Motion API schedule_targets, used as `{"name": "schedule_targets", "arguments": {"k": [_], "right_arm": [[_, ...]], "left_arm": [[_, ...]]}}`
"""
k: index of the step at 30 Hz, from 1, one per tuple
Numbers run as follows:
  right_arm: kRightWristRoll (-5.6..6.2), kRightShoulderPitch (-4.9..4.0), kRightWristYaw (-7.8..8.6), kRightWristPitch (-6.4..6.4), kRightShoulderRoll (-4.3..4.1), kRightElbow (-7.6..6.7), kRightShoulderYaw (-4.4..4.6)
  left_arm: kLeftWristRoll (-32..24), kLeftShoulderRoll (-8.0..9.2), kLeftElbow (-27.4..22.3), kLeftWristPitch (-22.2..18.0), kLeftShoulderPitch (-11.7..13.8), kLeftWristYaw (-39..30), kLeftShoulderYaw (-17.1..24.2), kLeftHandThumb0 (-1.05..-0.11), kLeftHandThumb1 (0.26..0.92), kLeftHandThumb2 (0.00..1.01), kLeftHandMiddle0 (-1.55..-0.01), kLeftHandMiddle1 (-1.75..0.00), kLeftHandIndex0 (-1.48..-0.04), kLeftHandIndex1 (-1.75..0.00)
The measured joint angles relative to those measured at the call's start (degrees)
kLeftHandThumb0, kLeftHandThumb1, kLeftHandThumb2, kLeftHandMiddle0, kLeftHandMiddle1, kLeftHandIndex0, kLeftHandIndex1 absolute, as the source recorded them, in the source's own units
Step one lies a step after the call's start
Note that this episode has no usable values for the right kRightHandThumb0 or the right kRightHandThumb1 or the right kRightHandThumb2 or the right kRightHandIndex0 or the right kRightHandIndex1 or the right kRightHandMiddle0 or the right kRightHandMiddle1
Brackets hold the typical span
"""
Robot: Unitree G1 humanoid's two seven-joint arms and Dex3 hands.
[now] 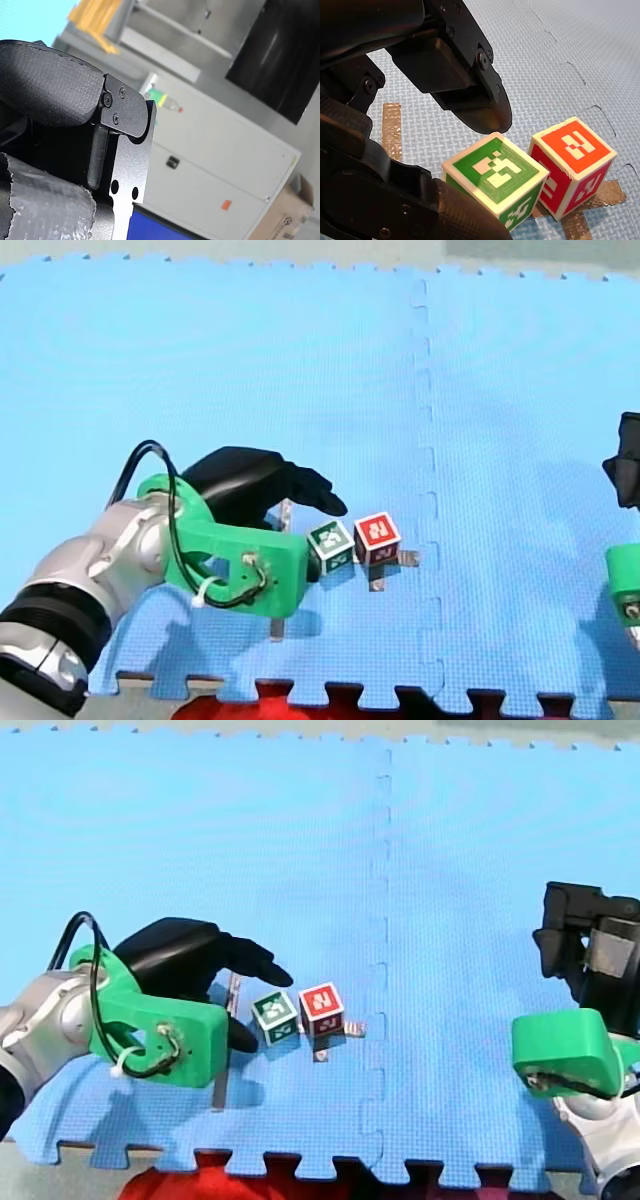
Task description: Stack cube left
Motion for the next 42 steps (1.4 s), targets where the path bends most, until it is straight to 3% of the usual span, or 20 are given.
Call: {"name": "schedule_targets", "arguments": {"k": [2,3,4,6,13,26,33,38,42], "right_arm": [[0.02,0.04,0.04,0.0,-0.02,-0.07,-0.05],[0.03,0.06,0.05,0.0,-0.04,-0.08,-0.07],[0.03,0.08,0.06,0.0,-0.06,-0.11,-0.1],[0.03,0.1,0.08,0.01,-0.07,-0.14,-0.12],[0.31,0.09,0.68,-0.02,-0.08,-0.09,-0.27],[-0.11,0.29,0.46,0.15,-0.13,-0.88,-0.34],[-0.08,0.31,0.45,0.15,-0.17,-0.8,-0.34],[-0.01,0.29,0.52,0.08,-0.21,-0.54,-0.34],[-0.01,0.26,0.51,0.02,-0.31,-0.28,-0.34]], "left_arm": [[0.06,-0.21,0.49,-0.16,0.0,0.25,-0.02,-0.894,0.743,0.0,-0.8,-1.75,-0.69,-0.04],[0.13,-0.28,0.65,-0.15,0.0,0.41,-0.09,-0.813,0.711,0.0,-0.8,-1.75,-0.69,-0.03],[0.32,-0.35,0.85,-0.04,-0.01,0.63,-0.2,-0.643,0.703,0.01,-0.78,-1.75,-0.67,-0.02],[0.79,-0.46,1.08,0.4,-0.03,0.8,-0.46,-0.526,0.699,0.01,-0.77,-1.75,-0.65,-0.01],[1.28,-0.67,1.72,0.91,-0.35,0.87,-0.9,-0.398,0.701,0.0,-0.75,-1.75,-0.61,0.0],[2.41,-0.5,2.23,0.92,-0.71,2.32,-1.46,-0.35,0.719,0.01,-0.75,-1.75,-0.6,0.0],[3.32,-0.51,1.14,4.41,-0.68,2.32,-1.88,-0.364,0.727,0.01,-0.75,-1.75,-0.62,-0.01],[3.36,-0.53,-0.07,5.46,-0.5,2.32,-2.09,-0.54,0.726,0.0,-0.77,-1.75,-0.64,-0.01],[3.4,-0.52,-0.26,5.65,-0.43,2.47,-2.23,-0.588,0.723,0.0,-0.79,-1.75,-0.67,-0.02]]}}
